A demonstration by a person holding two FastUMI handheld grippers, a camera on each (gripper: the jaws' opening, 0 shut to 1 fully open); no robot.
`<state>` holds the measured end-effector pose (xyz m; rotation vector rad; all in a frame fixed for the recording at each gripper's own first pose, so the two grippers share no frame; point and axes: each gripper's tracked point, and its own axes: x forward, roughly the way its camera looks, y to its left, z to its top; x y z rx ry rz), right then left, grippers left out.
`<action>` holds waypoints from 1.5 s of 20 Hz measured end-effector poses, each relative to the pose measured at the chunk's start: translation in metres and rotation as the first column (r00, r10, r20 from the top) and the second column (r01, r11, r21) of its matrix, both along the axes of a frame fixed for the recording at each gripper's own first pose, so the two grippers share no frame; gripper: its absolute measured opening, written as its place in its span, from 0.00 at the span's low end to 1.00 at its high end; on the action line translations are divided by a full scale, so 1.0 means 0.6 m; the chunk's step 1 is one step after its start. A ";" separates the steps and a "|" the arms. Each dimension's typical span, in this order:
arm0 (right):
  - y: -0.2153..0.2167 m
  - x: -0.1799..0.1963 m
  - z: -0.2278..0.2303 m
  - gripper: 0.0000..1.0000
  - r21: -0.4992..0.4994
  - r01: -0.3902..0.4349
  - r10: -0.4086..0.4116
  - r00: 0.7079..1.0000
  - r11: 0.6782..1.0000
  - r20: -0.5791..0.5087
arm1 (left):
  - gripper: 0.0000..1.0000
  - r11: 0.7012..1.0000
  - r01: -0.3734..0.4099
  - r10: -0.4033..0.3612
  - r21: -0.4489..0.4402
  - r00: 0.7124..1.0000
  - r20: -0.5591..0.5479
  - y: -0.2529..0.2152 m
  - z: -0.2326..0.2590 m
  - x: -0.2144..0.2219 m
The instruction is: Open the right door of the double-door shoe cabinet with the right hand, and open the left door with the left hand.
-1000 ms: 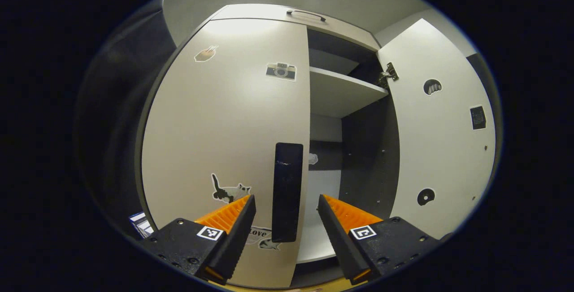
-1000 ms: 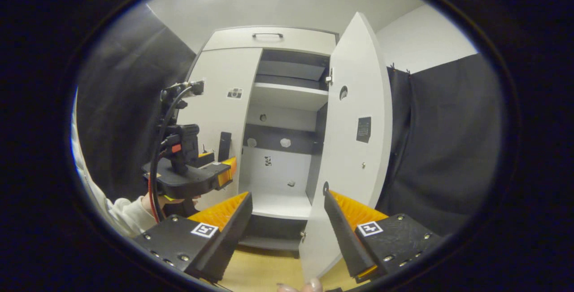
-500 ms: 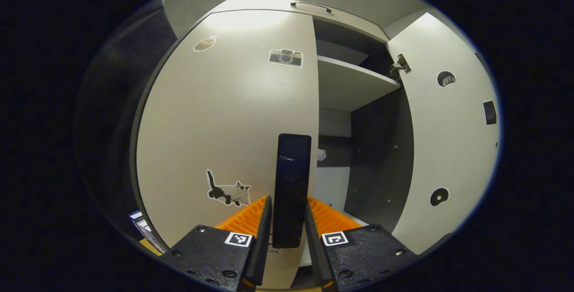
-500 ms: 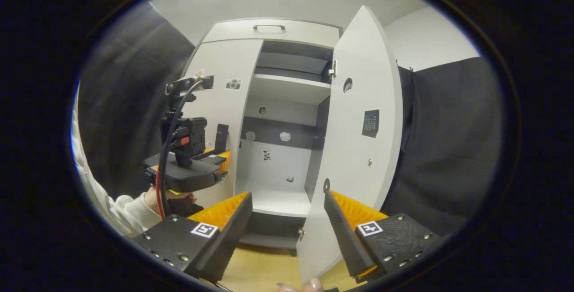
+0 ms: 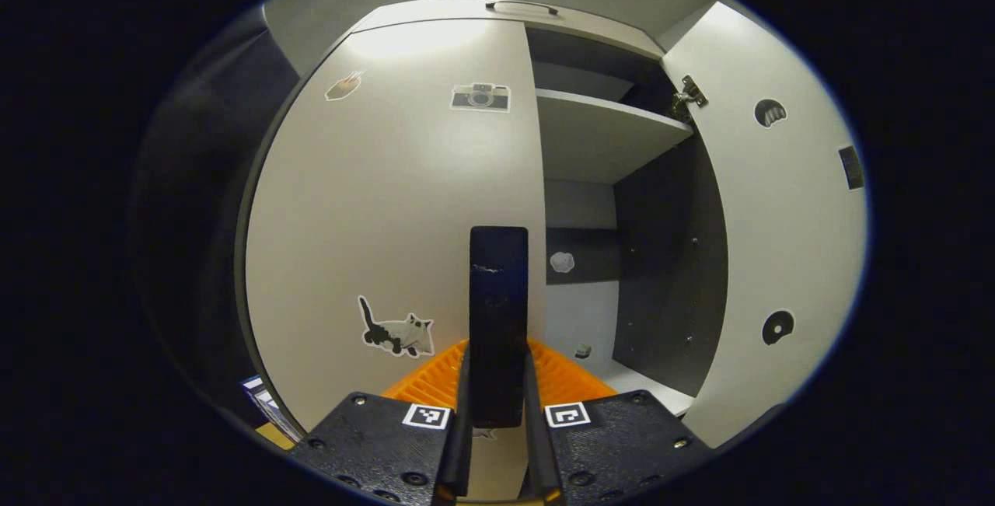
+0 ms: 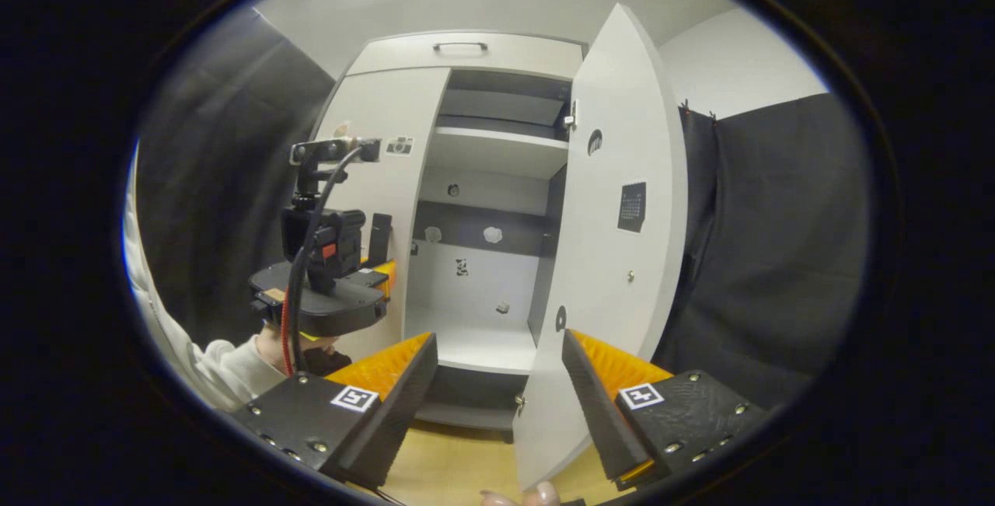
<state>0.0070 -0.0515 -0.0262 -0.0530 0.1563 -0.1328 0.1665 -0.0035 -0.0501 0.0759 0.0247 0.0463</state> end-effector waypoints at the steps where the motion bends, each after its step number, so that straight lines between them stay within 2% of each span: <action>1: -0.002 0.000 0.001 0.97 0.000 -0.001 0.001 1.000 1.000 0.003 | 0.30 1.000 -0.002 0.002 -0.009 1.000 -0.002 -0.001 0.000 0.000; 5: -0.006 -0.009 0.005 0.96 -0.011 -0.011 0.011 1.000 1.000 0.007 | 0.29 1.000 -0.012 0.012 0.000 1.000 -0.024 0.001 -0.002 -0.001; 14: -0.021 -0.040 0.023 0.97 -0.032 -0.024 0.025 0.999 0.999 0.025 | 0.23 1.000 0.020 -0.021 -0.025 0.999 -0.049 0.000 0.000 -0.014; 21: 0.004 -0.039 0.034 0.97 -0.049 -0.101 0.103 0.993 0.994 0.050 | 0.23 0.998 0.048 -0.051 -0.036 0.996 -0.071 0.005 0.009 -0.062; 30: 0.040 -0.037 0.043 0.97 0.006 -0.193 0.192 0.978 0.981 0.081 | 0.22 0.997 0.057 -0.062 -0.055 0.994 -0.092 0.025 0.026 -0.143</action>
